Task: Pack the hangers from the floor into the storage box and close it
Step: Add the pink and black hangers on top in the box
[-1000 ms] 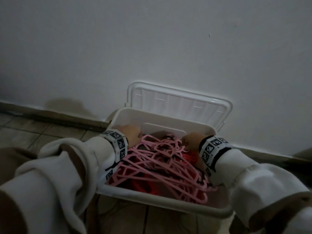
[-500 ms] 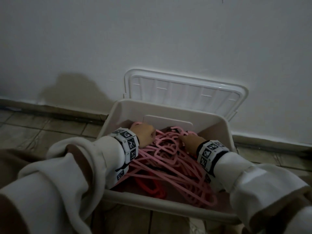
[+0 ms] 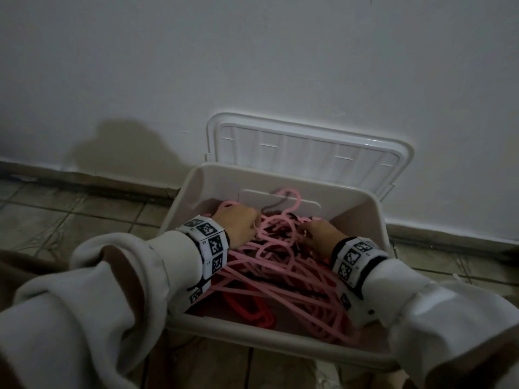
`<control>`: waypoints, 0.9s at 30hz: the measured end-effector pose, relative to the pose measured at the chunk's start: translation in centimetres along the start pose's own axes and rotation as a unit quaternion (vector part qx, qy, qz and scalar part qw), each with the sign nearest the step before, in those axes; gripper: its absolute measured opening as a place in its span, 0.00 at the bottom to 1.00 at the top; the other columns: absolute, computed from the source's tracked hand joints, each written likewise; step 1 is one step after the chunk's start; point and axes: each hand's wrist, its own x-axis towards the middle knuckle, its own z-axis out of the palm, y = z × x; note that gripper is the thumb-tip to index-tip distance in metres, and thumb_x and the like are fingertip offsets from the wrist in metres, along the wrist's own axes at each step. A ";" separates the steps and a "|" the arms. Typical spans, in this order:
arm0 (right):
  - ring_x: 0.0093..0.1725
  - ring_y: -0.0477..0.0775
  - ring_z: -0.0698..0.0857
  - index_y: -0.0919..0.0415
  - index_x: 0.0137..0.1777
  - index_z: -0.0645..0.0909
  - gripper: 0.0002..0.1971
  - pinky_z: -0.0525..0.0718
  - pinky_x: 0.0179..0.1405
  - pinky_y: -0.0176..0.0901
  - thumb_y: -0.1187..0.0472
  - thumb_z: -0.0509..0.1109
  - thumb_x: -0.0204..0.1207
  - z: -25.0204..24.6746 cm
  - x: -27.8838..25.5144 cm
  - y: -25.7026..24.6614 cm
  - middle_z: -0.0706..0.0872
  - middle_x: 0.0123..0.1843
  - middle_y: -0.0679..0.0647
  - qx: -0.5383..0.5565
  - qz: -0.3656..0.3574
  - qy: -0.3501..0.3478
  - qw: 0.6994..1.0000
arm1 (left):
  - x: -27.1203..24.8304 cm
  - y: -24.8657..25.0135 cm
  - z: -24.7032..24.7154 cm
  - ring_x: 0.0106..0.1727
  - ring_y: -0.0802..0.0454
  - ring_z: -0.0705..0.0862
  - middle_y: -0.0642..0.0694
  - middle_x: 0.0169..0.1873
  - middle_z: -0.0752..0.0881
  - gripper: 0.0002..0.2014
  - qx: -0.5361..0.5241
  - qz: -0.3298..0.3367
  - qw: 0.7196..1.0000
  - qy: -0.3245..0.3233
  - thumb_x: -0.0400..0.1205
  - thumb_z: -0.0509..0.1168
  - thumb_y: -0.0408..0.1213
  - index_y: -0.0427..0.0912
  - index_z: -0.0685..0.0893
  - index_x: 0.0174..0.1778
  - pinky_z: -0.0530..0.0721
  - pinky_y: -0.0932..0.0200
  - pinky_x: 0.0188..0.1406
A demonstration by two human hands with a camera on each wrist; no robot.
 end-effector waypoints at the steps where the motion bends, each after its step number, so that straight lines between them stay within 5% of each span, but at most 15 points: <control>1: 0.47 0.59 0.85 0.59 0.64 0.79 0.13 0.81 0.48 0.41 0.59 0.61 0.82 -0.1 -0.1 0.3 0.85 0.53 0.62 0.057 -0.009 0.005 0.998 | -0.1 0.0 -0.1 0.60 0.45 0.81 0.44 0.60 0.83 0.14 0.004 -0.006 1.000 0.013 0.82 0.57 0.37 0.44 0.79 0.62 0.75 0.59 0.53; 3: 0.25 0.46 0.83 0.55 0.53 0.79 0.06 0.80 0.26 0.32 0.62 0.62 0.82 -0.1 -0.2 0.9 0.84 0.35 0.53 0.193 -0.018 -0.017 0.981 | -0.1 -0.1 -0.2 0.63 0.43 0.79 0.42 0.63 0.81 0.16 0.011 -0.014 0.999 0.028 0.83 0.58 0.40 0.42 0.75 0.66 0.75 0.56 0.57; 6: 0.17 0.41 0.79 0.53 0.42 0.78 0.12 0.76 0.18 0.33 0.69 0.60 0.81 -0.7 -0.8 1.3 0.80 0.25 0.46 0.295 -0.041 -0.072 0.952 | -0.1 -0.3 0.1 0.66 0.43 0.78 0.43 0.66 0.78 0.22 -0.038 -0.018 0.999 -0.008 0.83 0.59 0.47 0.43 0.68 0.72 0.74 0.53 0.63; 9: 0.19 0.42 0.80 0.70 0.49 0.80 0.08 0.77 0.20 0.33 0.73 0.59 0.81 -1.2 -1.5 1.2 0.81 0.20 0.46 0.345 -0.077 -0.133 0.926 | 0.2 -0.6 1.0 0.61 0.44 0.81 0.46 0.59 0.83 0.18 -0.138 -0.019 0.989 -0.056 0.84 0.56 0.49 0.49 0.73 0.68 0.77 0.47 0.65; 11: 0.24 0.43 0.82 0.74 0.54 0.81 0.10 0.79 0.27 0.33 0.69 0.61 0.81 -1.6 -1.8 0.9 0.84 0.24 0.46 0.338 -0.085 -0.126 0.929 | 0.1 -0.3 1.4 0.54 0.43 0.85 0.43 0.49 0.86 0.13 -0.217 -0.003 0.974 -0.064 0.86 0.54 0.41 0.42 0.76 0.64 0.81 0.46 0.59; 15: 0.40 0.54 0.81 0.63 0.46 0.84 0.14 0.78 0.45 0.42 0.54 0.61 0.81 -2.4 -1.4 1.9 0.85 0.40 0.58 0.314 -0.028 -0.029 0.949 | -0.1 0.1 0.9 0.42 0.47 0.83 0.46 0.38 0.83 0.11 -0.236 -0.005 0.972 0.022 0.87 0.51 0.32 0.41 0.76 0.60 0.81 0.53 0.46; 19: 0.34 0.49 0.81 0.63 0.45 0.80 0.09 0.76 0.30 0.26 0.59 0.63 0.81 -3.8 -1.6 3.4 0.83 0.35 0.52 0.224 0.043 0.083 0.970 | 0.1 -0.6 0.3 0.37 0.46 0.82 0.46 0.33 0.82 0.11 -0.270 -0.016 0.953 0.138 0.86 0.50 0.31 0.45 0.77 0.53 0.78 0.58 0.38; 22: 0.43 0.51 0.78 0.66 0.54 0.78 0.11 0.69 0.38 0.32 0.59 0.69 0.77 -3.8 -1.3 3.7 0.81 0.43 0.54 0.207 0.067 0.173 0.961 | 0.0 -0.5 0.3 0.38 0.46 0.82 0.43 0.34 0.83 0.12 -0.258 -0.025 0.954 0.148 0.86 0.50 0.30 0.40 0.79 0.55 0.78 0.57 0.41; 24: 0.44 0.51 0.75 0.65 0.53 0.77 0.10 0.62 0.35 0.33 0.61 0.69 0.76 -4.2 -1.8 3.4 0.78 0.44 0.53 0.179 0.073 0.262 0.946 | 0.4 -0.8 0.5 0.39 0.45 0.80 0.41 0.36 0.81 0.11 -0.256 -0.055 0.952 0.156 0.85 0.51 0.30 0.37 0.79 0.56 0.77 0.55 0.42; 25: 0.43 0.51 0.75 0.65 0.51 0.78 0.08 0.62 0.33 0.36 0.61 0.68 0.76 -4.4 -2.1 3.2 0.78 0.43 0.53 0.149 0.072 0.261 0.951 | 0.6 -1.0 0.5 0.39 0.45 0.78 0.40 0.37 0.80 0.11 -0.273 -0.074 0.946 0.156 0.85 0.52 0.31 0.36 0.79 0.55 0.76 0.53 0.40; 27: 0.43 0.51 0.76 0.66 0.50 0.82 0.09 0.67 0.32 0.37 0.60 0.68 0.77 -4.0 -2.2 2.7 0.80 0.41 0.55 0.100 0.046 0.136 0.985 | 0.6 -1.2 0.3 0.38 0.45 0.77 0.38 0.38 0.80 0.12 -0.317 -0.075 0.931 0.164 0.85 0.52 0.31 0.37 0.79 0.56 0.73 0.53 0.34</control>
